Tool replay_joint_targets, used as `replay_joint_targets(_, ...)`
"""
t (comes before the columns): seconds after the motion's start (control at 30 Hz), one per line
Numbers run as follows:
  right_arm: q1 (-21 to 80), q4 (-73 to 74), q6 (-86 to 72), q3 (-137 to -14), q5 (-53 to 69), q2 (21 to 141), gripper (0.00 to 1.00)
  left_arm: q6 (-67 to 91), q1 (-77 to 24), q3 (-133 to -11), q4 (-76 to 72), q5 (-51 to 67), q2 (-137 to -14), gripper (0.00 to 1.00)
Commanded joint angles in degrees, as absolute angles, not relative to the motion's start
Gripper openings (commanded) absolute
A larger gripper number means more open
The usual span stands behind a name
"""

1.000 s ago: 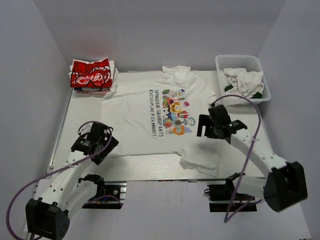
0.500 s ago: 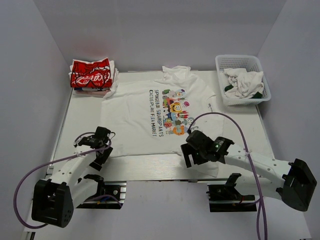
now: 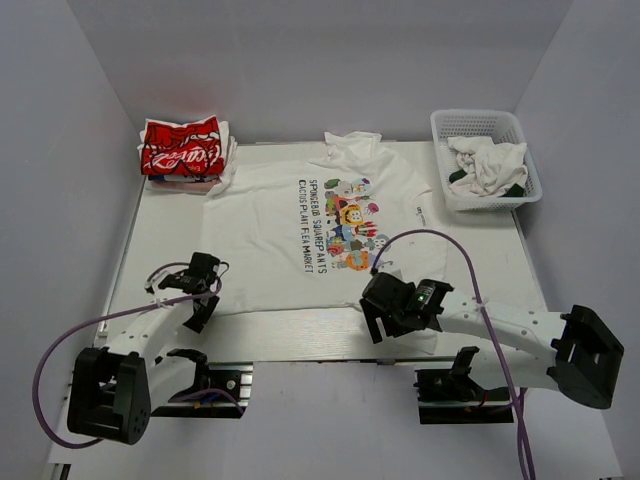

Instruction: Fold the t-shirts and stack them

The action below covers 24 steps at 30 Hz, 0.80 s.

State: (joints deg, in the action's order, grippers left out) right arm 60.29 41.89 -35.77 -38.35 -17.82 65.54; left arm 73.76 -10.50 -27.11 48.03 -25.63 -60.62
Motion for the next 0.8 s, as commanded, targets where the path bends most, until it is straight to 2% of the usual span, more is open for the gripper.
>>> replay_joint_targets(0.0,61.87,42.01,-37.09,-37.44,-19.25,67.59,0.91,73.65,-9.49,-25.05,39.83,-22.85,-63.71,0.44)
replay_joint_targets(0.07,62.31,41.57,-37.61,-36.48,-19.51,68.55,0.91,72.86,-8.96,-26.54,40.6,-22.15,-67.31,0.23)
replay_joint_targets(0.1,62.49,41.22,-37.88,-36.21,-19.16,68.64,0.91,72.34,-8.96,-28.02,41.39,-22.15,-68.28,0.05)
replay_joint_targets(0.13,62.32,40.7,-38.23,-35.78,-18.73,68.82,0.91,72.33,-8.96,-28.65,42.18,-21.63,-69.07,0.0)
replay_joint_targets(0.4,62.32,39.11,-42.71,-34.54,-19.96,72.94,0.91,70.58,-8.96,-28.56,41.48,-20.39,-66.01,0.0)
replay_joint_targets(0.47,62.49,37.53,-43.59,-33.84,-20.3,74.7,0.87,70.05,-8.96,-28.56,41.48,-20.39,-64.96,0.0)
replay_joint_targets(0.53,62.4,37.79,-44.29,-34.1,-22.48,78.12,0.73,69.52,-8.96,-29.09,41.48,-21.0,-64.25,0.0)
replay_joint_targets(0.57,62.49,39.27,-45.69,-35.41,-24.68,79.35,0.51,69.52,-8.96,-29.61,42.18,-21.01,-63.73,0.0)
replay_joint_targets(0.7,62.23,44.2,-47.72,-38.49,-29.07,81.38,0.18,68.47,-8.96,-31.37,43.42,-21.53,-63.11,0.0)
replay_joint_targets(0.73,62.23,44.9,-47.64,-40.85,-31.44,81.56,0.0,67.94,-8.96,-31.38,43.42,-21.53,-63.11,0.0)
replay_joint_targets(0.77,62.31,48.48,-49.55,-42.0,-33.03,81.74,0.0,67.94,-8.96,-32.07,43.42,-21.53,-62.58,0.0)
